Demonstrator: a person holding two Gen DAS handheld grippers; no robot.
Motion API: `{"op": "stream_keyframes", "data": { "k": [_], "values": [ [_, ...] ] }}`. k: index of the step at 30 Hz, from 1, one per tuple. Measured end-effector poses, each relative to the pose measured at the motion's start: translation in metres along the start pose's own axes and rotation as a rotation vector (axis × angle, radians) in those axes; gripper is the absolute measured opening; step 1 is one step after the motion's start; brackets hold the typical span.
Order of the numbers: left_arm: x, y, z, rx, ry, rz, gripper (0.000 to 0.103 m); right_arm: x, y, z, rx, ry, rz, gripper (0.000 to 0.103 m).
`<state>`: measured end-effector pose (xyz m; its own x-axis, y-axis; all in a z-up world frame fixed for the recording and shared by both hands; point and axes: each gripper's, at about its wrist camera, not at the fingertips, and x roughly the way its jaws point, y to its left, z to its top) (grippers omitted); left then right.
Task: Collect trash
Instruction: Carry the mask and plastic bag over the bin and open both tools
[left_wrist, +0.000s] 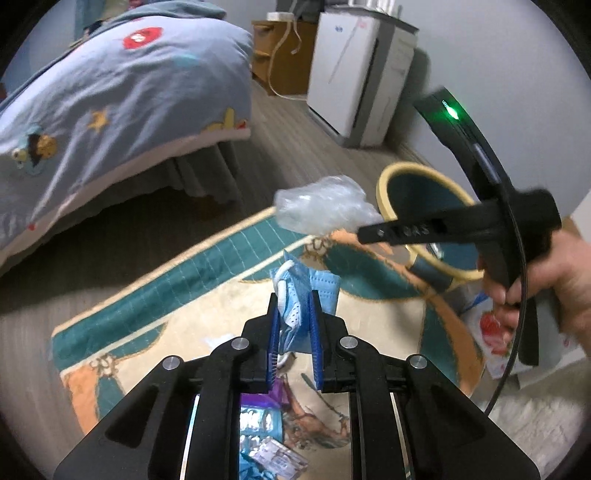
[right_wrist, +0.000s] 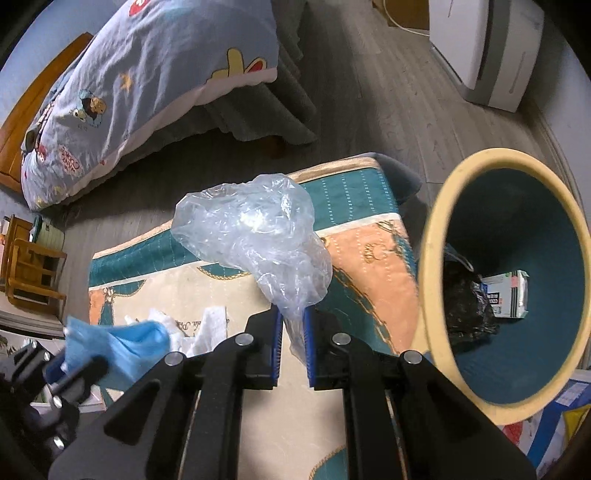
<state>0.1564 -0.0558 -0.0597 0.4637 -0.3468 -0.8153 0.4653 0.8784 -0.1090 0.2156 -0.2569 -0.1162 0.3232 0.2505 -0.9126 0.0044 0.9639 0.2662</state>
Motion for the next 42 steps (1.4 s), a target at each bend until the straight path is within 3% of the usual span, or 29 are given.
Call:
{"op": "stream_keyframes", "data": {
  "k": [10,22,42],
  "values": [
    [-0.016,-0.016,-0.003,-0.016,-0.037,0.056,0.016,-0.037,-0.032,-0.019,0.018,-0.046,-0.036,0.01],
    [-0.005,-0.065,0.006,0.045,-0.046,0.04,0.016,-0.085,-0.098,-0.04,0.092,-0.104,-0.093,0.01],
    [0.033,-0.123,0.028,0.094,-0.039,-0.001,0.016,-0.089,-0.159,-0.048,0.174,-0.107,-0.128,0.01]
  ]
}}
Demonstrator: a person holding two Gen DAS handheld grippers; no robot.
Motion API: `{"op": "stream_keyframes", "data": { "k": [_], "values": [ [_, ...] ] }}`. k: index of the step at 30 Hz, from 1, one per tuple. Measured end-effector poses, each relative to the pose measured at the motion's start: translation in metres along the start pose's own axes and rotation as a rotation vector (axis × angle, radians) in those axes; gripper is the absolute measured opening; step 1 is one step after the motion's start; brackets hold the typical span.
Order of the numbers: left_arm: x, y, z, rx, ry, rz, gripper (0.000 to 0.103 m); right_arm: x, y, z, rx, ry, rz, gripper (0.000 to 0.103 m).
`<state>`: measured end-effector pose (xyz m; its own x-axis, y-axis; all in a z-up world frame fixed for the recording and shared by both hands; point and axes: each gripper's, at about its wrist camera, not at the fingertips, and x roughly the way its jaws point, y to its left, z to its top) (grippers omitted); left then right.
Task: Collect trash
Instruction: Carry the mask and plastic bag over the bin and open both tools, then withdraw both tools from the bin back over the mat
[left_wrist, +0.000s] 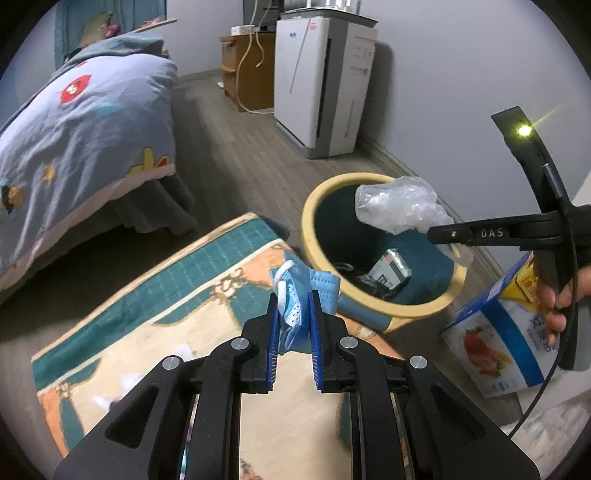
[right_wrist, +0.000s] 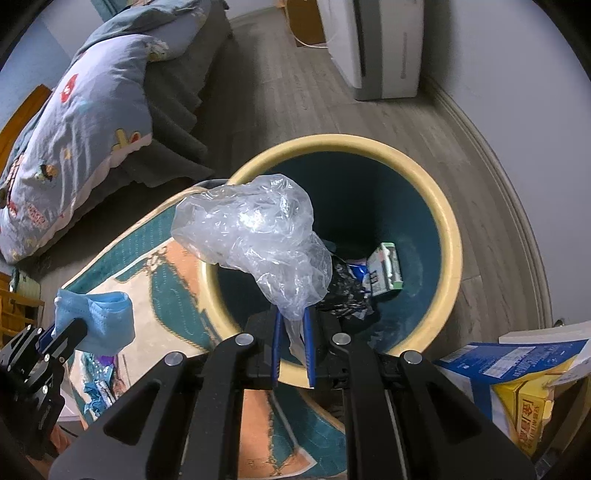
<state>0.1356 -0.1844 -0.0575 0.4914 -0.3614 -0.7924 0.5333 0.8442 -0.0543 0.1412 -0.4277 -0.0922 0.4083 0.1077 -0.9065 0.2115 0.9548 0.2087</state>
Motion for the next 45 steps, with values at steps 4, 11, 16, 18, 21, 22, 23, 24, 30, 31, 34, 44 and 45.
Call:
{"op": "stream_keyframes", "data": {
  "k": [4,11,16,18,21,22,23,24,30,31,34,44,45],
  "values": [
    [0.011,-0.012,0.004,0.014,0.011,-0.024,0.016,0.005,-0.011,-0.001,0.014,0.007,-0.029,0.01],
    [0.029,-0.035,0.008,0.049,0.032,-0.054,0.016,0.017,-0.02,-0.006,0.016,0.045,-0.072,0.01],
    [0.041,-0.047,0.011,0.053,0.043,-0.063,0.016,0.02,-0.031,-0.007,0.039,0.052,-0.1,0.01],
    [0.045,-0.05,0.013,0.048,0.043,-0.071,0.016,0.021,-0.035,-0.007,0.049,0.052,-0.109,0.01],
    [0.05,-0.057,0.018,0.044,0.036,-0.081,0.016,0.023,-0.041,-0.009,0.061,0.06,-0.116,0.01],
    [0.051,-0.058,0.019,0.042,0.031,-0.084,0.016,0.024,-0.043,-0.008,0.063,0.062,-0.118,0.01],
    [0.052,-0.06,0.021,0.039,0.027,-0.09,0.016,0.024,-0.045,-0.009,0.065,0.064,-0.119,0.01],
    [0.054,-0.061,0.022,0.037,0.024,-0.092,0.016,0.025,-0.045,-0.009,0.067,0.064,-0.12,0.01],
    [0.067,-0.069,0.023,0.04,0.035,-0.093,0.018,0.028,-0.046,-0.009,0.076,0.074,-0.123,0.01],
    [0.069,-0.07,0.023,0.045,0.038,-0.088,0.019,0.029,-0.046,-0.009,0.078,0.074,-0.122,0.01],
    [0.073,-0.071,0.022,0.055,0.046,-0.082,0.021,0.029,-0.047,-0.009,0.083,0.073,-0.121,0.01],
    [0.076,-0.071,0.023,0.046,0.035,-0.041,0.064,0.028,-0.051,-0.01,0.104,0.067,-0.12,0.04],
    [0.075,-0.071,0.023,0.045,0.032,-0.035,0.069,0.027,-0.051,-0.009,0.106,0.061,-0.122,0.049]
  ]
}}
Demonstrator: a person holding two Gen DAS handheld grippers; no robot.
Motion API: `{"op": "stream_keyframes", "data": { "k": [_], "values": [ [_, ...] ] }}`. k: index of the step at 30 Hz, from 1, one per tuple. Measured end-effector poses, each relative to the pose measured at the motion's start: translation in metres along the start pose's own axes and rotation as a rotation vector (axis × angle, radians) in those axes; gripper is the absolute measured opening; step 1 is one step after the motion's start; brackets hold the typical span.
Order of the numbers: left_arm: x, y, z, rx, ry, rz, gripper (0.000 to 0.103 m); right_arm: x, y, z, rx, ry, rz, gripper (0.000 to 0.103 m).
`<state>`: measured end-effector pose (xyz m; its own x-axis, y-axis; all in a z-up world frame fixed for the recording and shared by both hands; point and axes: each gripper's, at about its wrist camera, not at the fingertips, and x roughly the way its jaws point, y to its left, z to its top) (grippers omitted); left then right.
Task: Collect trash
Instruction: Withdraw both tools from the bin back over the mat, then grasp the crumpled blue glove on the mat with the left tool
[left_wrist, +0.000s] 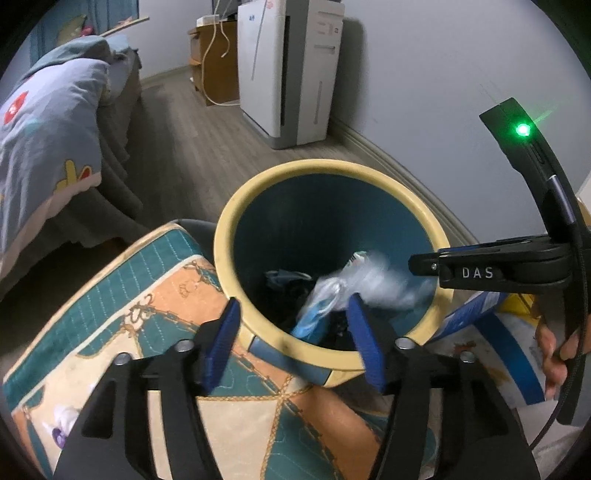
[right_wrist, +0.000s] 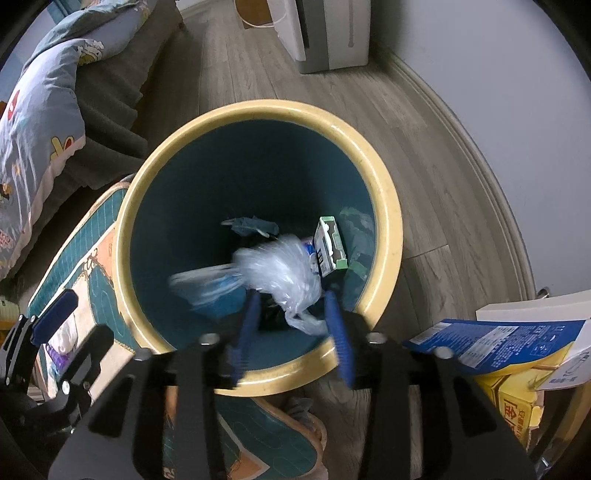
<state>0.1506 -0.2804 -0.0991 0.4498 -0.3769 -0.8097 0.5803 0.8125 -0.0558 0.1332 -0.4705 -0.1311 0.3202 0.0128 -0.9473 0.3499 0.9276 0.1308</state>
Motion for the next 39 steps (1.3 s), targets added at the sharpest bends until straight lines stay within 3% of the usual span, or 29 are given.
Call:
{"op": "stream_keyframes", "data": {
  "k": [5,8,21,26,32,39],
  "values": [
    [-0.006,0.003,-0.001,-0.011,-0.014,0.034,0.09,-0.007,-0.002,0.002,0.036,-0.025,0.018,0.09],
    [-0.009,0.008,-0.002,-0.017,-0.017,0.057,0.093,-0.013,-0.003,0.003,0.062,-0.043,0.042,0.097],
    [-0.066,0.047,-0.03,-0.057,-0.037,0.154,0.095,-0.034,0.029,-0.003,0.023,-0.071,0.048,0.097],
    [-0.102,0.072,-0.049,-0.112,-0.051,0.2,0.095,-0.051,0.059,-0.017,-0.022,-0.088,0.101,0.097],
    [-0.154,0.099,-0.076,-0.179,-0.086,0.244,0.096,-0.079,0.092,-0.043,0.025,-0.094,0.227,0.097],
    [-0.204,0.124,-0.118,-0.224,-0.089,0.289,0.096,-0.101,0.144,-0.078,-0.015,-0.122,0.271,0.097]
  ]
}}
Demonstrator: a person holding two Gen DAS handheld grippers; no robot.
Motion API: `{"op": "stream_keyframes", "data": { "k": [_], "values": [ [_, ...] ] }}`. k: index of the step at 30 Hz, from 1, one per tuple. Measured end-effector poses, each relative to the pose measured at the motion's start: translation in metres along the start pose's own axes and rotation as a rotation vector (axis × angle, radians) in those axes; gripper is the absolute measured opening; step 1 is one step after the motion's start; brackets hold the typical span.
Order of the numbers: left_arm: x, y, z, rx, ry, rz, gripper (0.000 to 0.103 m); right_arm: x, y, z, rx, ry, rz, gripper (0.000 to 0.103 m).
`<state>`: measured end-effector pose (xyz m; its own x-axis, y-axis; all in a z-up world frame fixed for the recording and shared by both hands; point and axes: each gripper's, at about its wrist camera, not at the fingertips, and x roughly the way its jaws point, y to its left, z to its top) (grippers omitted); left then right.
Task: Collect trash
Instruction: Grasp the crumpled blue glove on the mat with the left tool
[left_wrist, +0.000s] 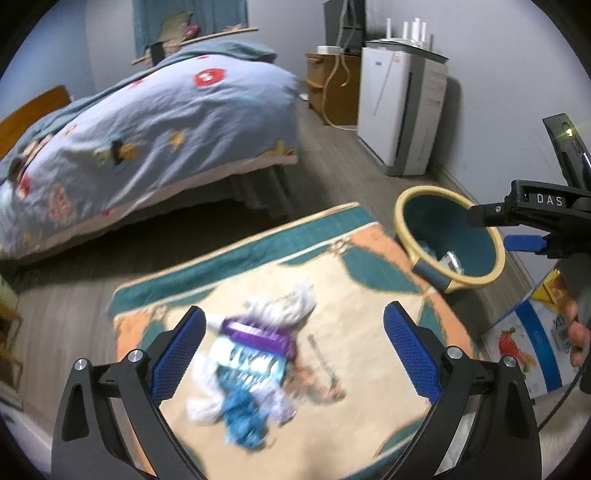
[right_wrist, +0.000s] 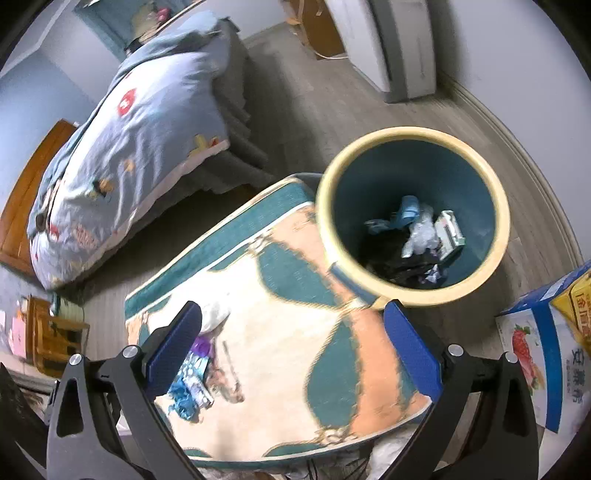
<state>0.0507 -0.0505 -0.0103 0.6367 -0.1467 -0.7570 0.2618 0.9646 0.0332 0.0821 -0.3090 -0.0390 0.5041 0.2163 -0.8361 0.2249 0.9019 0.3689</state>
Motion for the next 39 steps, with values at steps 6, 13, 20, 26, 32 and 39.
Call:
{"op": "stream_keyframes", "data": {
  "k": [6,13,20,26,32,39],
  "values": [
    [-0.019,0.042,-0.027,-0.06,0.006,0.049,0.096,0.005,0.042,-0.031,-0.05,0.011,0.01,0.097],
    [-0.019,0.091,-0.051,-0.129,0.041,0.094,0.096,0.019,0.085,-0.052,-0.158,0.015,-0.008,0.097],
    [-0.004,0.124,-0.071,-0.177,0.097,0.1,0.096,0.041,0.103,-0.059,-0.168,0.053,-0.027,0.097],
    [0.016,0.125,-0.082,-0.15,0.148,0.087,0.096,0.063,0.12,-0.066,-0.212,0.089,-0.061,0.097],
    [0.037,0.115,-0.094,-0.115,0.205,0.025,0.096,0.081,0.128,-0.071,-0.23,0.125,-0.088,0.097],
    [0.063,0.08,-0.108,-0.032,0.288,-0.099,0.083,0.092,0.125,-0.067,-0.198,0.141,-0.091,0.097]
  ]
}}
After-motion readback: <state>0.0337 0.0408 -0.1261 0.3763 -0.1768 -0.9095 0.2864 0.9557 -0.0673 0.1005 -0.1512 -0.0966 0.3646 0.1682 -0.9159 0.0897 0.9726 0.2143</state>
